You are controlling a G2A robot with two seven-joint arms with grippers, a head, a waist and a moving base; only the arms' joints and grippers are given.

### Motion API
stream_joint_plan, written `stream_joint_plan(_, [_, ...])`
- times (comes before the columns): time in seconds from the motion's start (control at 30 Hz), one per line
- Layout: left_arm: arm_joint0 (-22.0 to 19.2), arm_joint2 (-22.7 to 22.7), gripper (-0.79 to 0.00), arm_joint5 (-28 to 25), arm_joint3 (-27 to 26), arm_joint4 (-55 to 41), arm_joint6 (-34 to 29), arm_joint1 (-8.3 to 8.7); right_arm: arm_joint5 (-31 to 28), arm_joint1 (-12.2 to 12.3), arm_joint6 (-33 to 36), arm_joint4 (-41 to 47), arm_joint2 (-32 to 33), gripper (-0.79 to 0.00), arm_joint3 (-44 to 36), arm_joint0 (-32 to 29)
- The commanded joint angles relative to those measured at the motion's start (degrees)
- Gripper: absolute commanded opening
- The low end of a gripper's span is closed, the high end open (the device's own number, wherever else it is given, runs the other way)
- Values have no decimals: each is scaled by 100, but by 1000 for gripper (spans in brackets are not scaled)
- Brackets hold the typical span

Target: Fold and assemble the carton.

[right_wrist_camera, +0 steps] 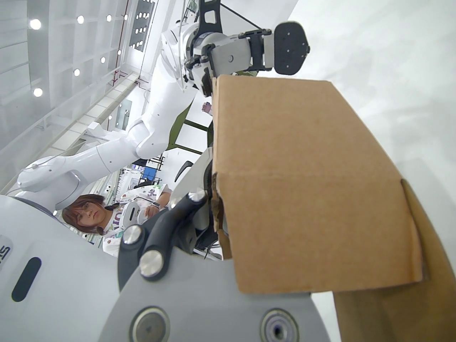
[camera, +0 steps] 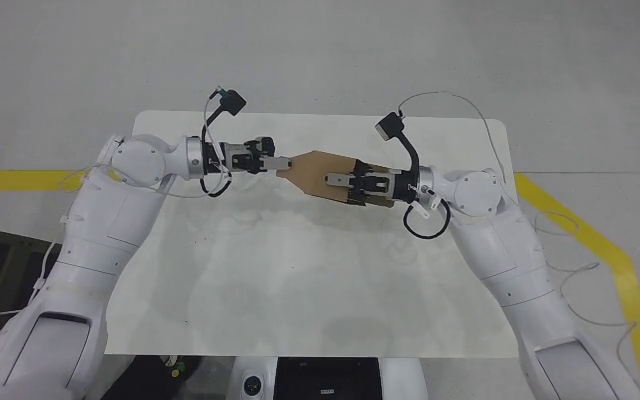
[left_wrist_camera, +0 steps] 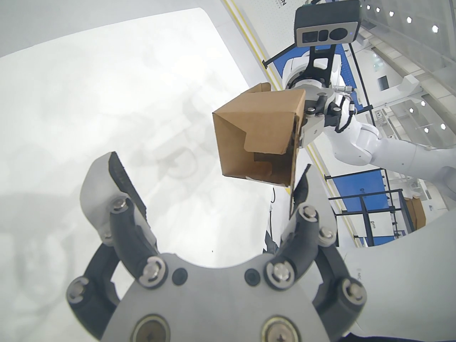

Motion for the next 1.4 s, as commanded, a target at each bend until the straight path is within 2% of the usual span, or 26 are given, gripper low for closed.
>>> stream_joint_plan(0.0, [0,6,0,-2,-3,21,10,1,-9,6,10,53,16,-785,-39,-21])
stream_joint_plan(0.77, [-45,72,0,48,44,-185,-98,-12,-272,-9,104,704,-16,-785,-172,-21])
stream_joint_plan(1.37, [-4,42,0,-171,-29,-782,-459,-1,-698,-227,231,1397,-563,-785,243,297])
